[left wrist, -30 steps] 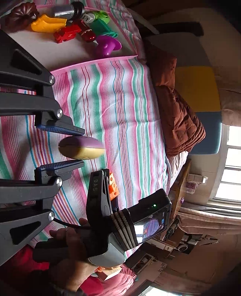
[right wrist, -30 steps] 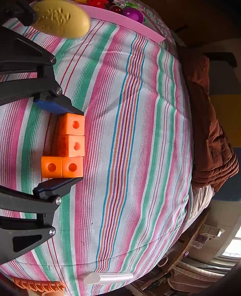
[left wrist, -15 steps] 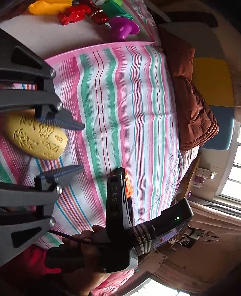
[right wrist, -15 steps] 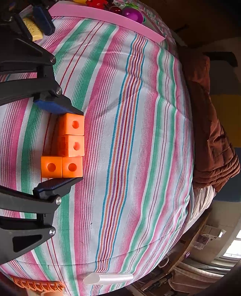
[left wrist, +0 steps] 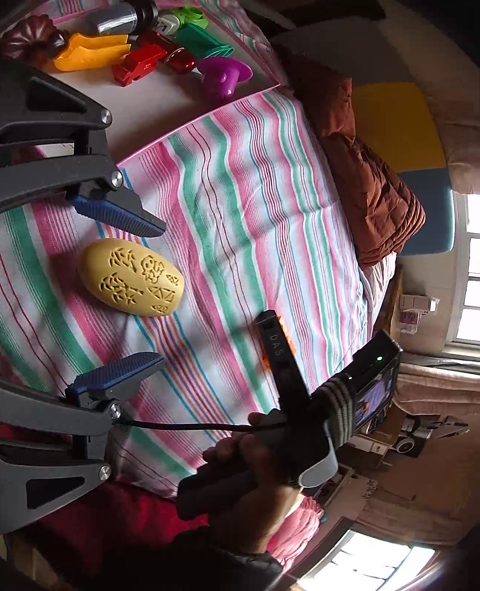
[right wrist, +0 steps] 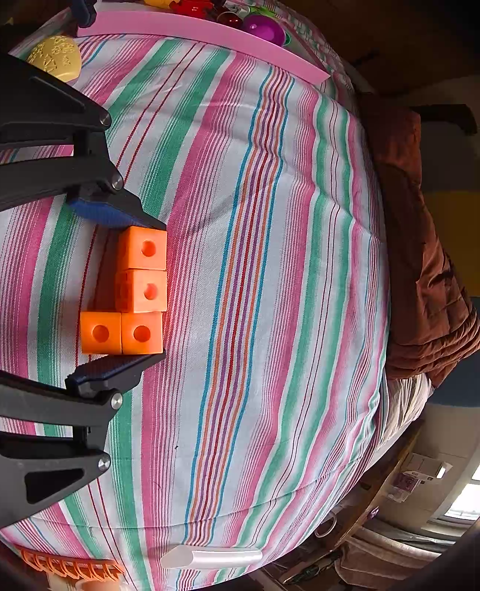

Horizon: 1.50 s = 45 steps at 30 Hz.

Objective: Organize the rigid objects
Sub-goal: 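Lift the yellow egg toy and orange cubes with both tools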

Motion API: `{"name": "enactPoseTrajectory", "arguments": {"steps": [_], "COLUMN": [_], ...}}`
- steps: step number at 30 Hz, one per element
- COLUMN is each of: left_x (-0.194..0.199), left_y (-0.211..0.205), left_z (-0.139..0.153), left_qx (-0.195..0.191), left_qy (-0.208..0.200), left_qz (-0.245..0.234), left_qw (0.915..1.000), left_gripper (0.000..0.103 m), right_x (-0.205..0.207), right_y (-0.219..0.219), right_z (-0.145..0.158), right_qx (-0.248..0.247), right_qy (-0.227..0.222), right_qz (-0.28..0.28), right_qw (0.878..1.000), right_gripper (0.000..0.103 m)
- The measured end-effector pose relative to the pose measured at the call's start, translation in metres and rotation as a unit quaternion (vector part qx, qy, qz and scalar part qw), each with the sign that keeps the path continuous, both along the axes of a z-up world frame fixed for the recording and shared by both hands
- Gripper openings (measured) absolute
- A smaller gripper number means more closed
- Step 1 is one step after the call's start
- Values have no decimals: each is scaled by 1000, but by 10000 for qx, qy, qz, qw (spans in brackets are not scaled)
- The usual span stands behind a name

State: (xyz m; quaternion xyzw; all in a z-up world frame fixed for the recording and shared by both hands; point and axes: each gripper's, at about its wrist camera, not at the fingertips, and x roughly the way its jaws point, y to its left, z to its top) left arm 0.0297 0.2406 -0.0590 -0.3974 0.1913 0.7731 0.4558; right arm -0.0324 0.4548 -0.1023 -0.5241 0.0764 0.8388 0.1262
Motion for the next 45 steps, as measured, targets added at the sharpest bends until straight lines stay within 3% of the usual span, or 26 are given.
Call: {"name": "enactPoseTrajectory", "arguments": {"steps": [5, 7, 8, 9, 14, 16, 18, 20, 22, 24, 28, 37, 45], "left_x": [-5, -7, -6, -4, 6, 7, 7, 8, 5, 2, 6, 12, 8], "left_y": [14, 21, 24, 24, 24, 24, 25, 28, 30, 29, 25, 5, -11], "left_z": [-17, -25, -29, -28, -27, -27, -26, -26, -27, -27, -28, -25, 3], "left_qx": [-535, -737, -826, -759, -614, -558, -542, -633, -646, -593, -488, -232, -80], "left_qy": [71, 2, 1, 34, -199, -281, -380, -249, -204, -172, -88, -179, 4], "left_qz": [-253, -386, -393, -393, -245, -206, -288, -336, -356, -344, -265, 394, 819], "left_qw": [9982, 9965, 9958, 9963, 9976, 9978, 9974, 9971, 9971, 9975, 9984, 9988, 9966], "left_gripper": [65, 61, 51, 44, 45, 51, 64, 64, 63, 44, 44, 44, 44], "right_x": [0, -1, -1, -2, -4, -4, -5, -5, -5, -5, -5, -4, -3], "right_y": [1, 0, 0, 0, -1, -2, -2, -2, -2, -2, -3, -4, -6], "right_z": [0, 0, 0, 0, 0, 0, 0, 0, 0, 0, 0, -1, -2], "right_qx": [8, 7, 9, 11, 23, 23, 29, 31, 33, 38, 77, 134, 172], "right_qy": [-31, -39, -44, -49, -69, -71, -72, -73, -71, -71, -62, 7, 88], "right_qz": [3, 4, 9, 15, 49, 54, 55, 53, 55, 56, 81, 153, 179], "right_qw": [10000, 10000, 10000, 10000, 10000, 10000, 10000, 10000, 10000, 10000, 9999, 9998, 9997], "right_gripper": [60, 60, 60, 60, 60, 60, 60, 60, 60, 60, 60, 60, 60]}}
